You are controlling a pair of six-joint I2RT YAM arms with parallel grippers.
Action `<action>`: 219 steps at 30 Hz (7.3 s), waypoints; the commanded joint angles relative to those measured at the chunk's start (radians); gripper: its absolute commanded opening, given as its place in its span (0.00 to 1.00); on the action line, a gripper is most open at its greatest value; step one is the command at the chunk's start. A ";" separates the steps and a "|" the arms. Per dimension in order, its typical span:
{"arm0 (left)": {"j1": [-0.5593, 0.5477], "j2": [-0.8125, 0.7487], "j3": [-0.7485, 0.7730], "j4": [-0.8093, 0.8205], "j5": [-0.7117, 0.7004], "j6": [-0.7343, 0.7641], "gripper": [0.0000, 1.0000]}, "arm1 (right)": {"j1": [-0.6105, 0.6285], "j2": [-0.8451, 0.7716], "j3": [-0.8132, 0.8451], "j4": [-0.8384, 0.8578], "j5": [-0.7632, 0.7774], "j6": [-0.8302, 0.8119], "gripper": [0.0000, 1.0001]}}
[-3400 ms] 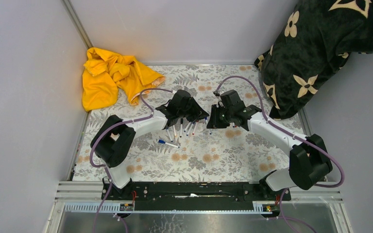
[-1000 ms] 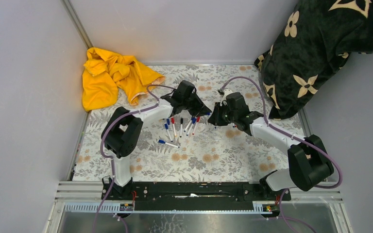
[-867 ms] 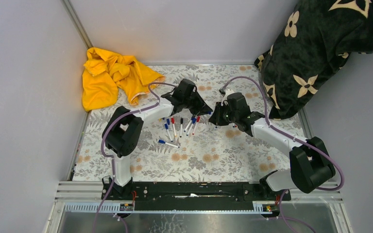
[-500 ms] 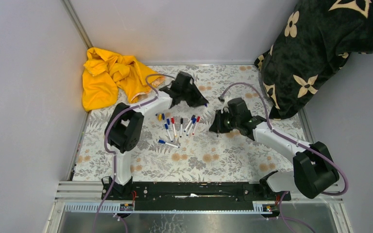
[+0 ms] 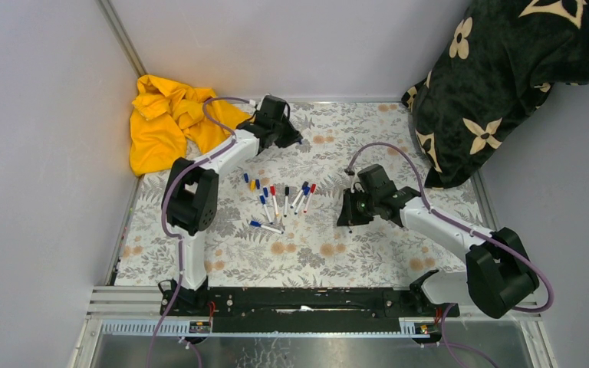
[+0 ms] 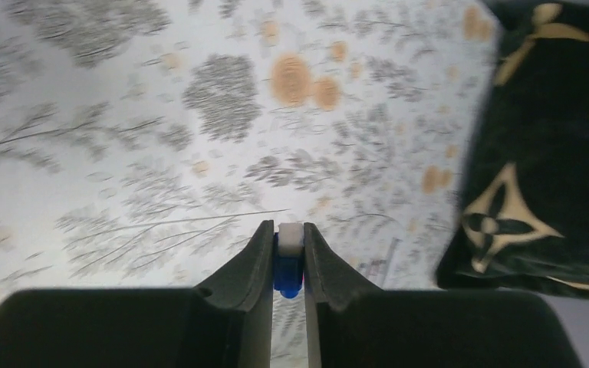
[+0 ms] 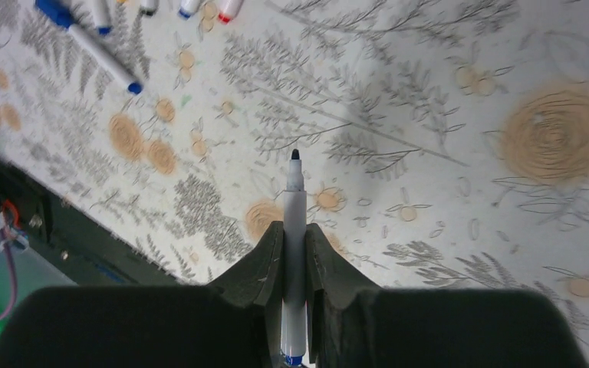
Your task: Open the pen caps
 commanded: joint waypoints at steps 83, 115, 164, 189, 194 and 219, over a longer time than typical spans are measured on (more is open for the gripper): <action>0.001 -0.473 -0.405 -0.395 -0.371 0.040 0.75 | 0.201 0.547 0.643 -0.138 0.561 0.130 0.50; -0.006 -0.586 -0.500 -0.369 -0.348 0.048 0.75 | 0.265 0.721 0.690 -0.195 0.615 0.224 0.43; -0.186 -0.316 -0.524 0.245 0.175 -0.121 0.75 | 0.133 0.208 0.388 -0.111 0.183 -0.003 0.00; -0.226 -0.311 -0.558 0.343 0.138 -0.220 0.40 | 0.098 0.161 0.356 -0.076 0.109 0.016 0.00; -0.233 -0.319 -0.566 0.346 0.130 -0.224 0.18 | 0.089 0.149 0.342 -0.069 0.109 0.018 0.00; -0.259 -0.325 -0.512 0.250 0.081 -0.259 0.00 | 0.076 0.221 0.387 -0.016 0.106 0.040 0.27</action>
